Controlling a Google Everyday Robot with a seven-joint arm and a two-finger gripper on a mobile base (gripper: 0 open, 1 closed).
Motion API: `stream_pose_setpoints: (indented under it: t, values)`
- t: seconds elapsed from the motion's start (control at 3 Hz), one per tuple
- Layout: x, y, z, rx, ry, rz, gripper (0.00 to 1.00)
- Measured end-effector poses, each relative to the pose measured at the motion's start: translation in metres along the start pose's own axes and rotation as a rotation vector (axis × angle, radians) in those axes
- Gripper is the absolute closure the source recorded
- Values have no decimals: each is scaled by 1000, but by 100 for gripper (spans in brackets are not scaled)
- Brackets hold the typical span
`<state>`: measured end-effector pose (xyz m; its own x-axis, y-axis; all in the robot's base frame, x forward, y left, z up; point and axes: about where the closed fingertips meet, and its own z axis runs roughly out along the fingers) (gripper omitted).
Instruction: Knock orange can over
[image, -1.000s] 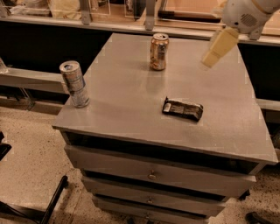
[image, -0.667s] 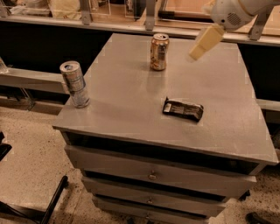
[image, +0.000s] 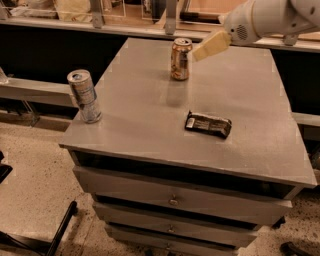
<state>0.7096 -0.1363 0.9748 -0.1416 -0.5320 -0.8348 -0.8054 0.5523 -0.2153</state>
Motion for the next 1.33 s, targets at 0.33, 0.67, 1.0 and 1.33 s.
stream_pose_setpoints:
  t: [0.33, 0.67, 1.0, 1.33]
  values:
    - [-12, -12, 5, 52, -46, 2, 0]
    - [-11, -12, 7, 52, -45, 4, 0]
    - [-11, -21, 17, 82, -192, 60, 0]
    - [-9, -32, 27, 139, -306, 106, 0]
